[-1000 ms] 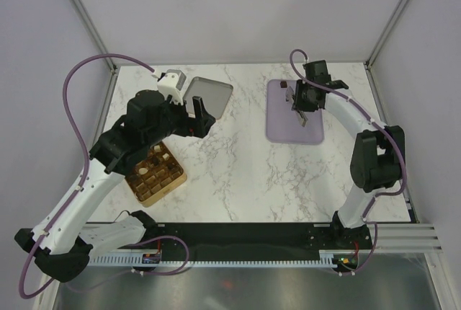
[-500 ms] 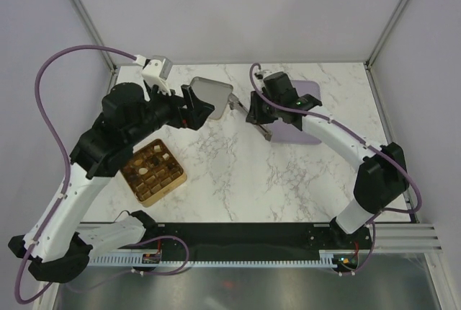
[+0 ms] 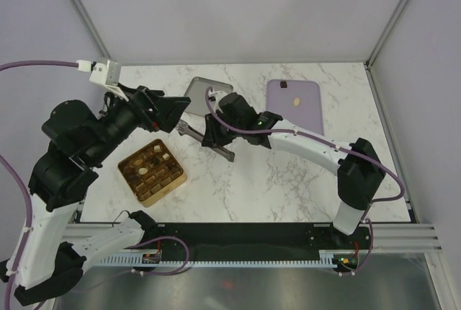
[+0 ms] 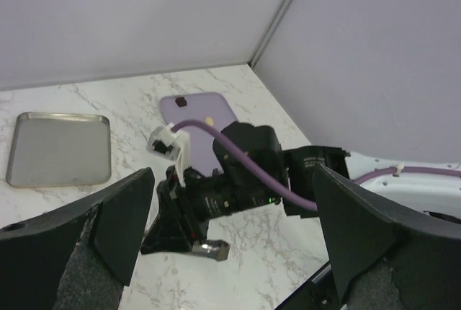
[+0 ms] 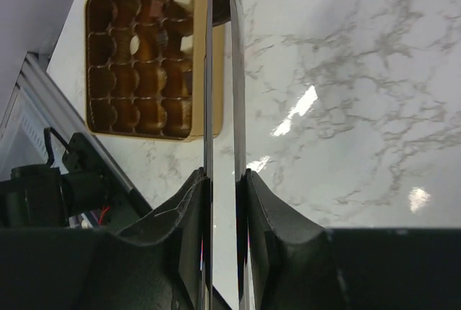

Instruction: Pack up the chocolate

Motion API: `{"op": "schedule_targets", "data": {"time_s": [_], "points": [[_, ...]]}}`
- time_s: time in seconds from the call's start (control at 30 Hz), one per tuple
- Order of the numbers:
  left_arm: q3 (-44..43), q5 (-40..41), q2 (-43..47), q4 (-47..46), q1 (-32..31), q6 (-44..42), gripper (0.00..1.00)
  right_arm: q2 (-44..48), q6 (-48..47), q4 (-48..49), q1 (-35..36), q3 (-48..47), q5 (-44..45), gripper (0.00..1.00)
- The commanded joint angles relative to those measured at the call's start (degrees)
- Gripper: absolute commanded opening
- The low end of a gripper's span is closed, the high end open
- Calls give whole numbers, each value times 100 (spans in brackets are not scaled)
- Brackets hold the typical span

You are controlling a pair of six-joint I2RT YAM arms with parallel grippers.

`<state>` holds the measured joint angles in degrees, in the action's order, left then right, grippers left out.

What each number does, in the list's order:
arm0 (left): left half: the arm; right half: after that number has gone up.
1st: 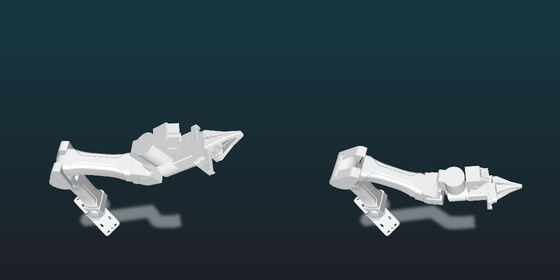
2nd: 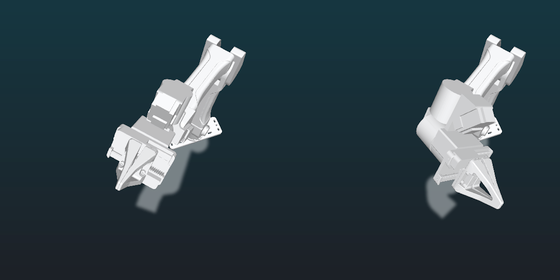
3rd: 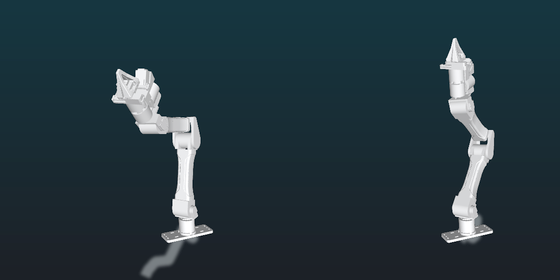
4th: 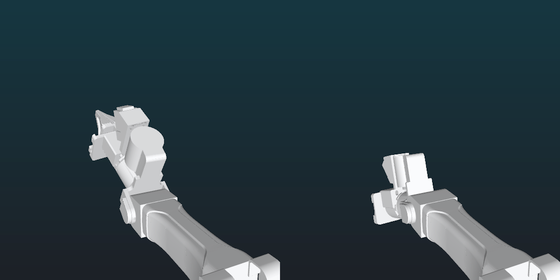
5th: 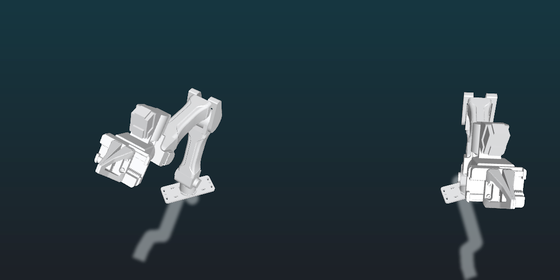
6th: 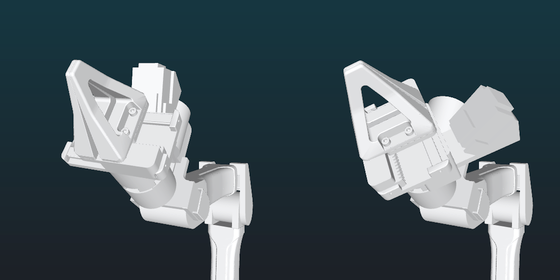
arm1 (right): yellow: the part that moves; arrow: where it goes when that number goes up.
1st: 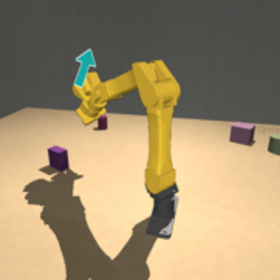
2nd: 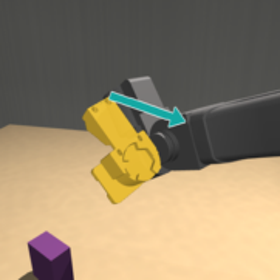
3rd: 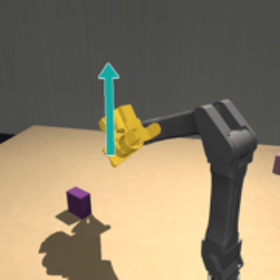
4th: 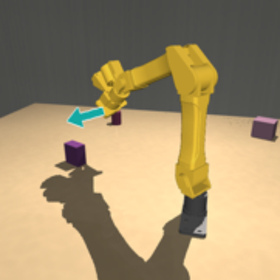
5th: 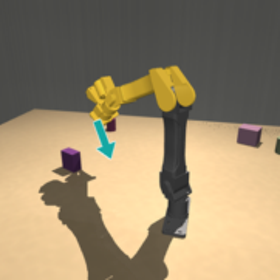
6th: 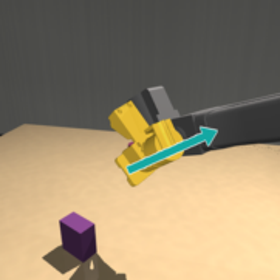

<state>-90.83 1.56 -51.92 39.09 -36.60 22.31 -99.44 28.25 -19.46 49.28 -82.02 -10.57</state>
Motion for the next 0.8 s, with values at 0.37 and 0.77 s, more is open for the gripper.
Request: {"op": "schedule_targets", "data": {"time_s": [0.37,0.77], "points": [[-102,467,393,-51,21,72,99,-726,58,312,1286,-702,-112,33],[-67,441,358,-51,30,46,99,-1051,-83,127,1515,-772,134,37]]}}
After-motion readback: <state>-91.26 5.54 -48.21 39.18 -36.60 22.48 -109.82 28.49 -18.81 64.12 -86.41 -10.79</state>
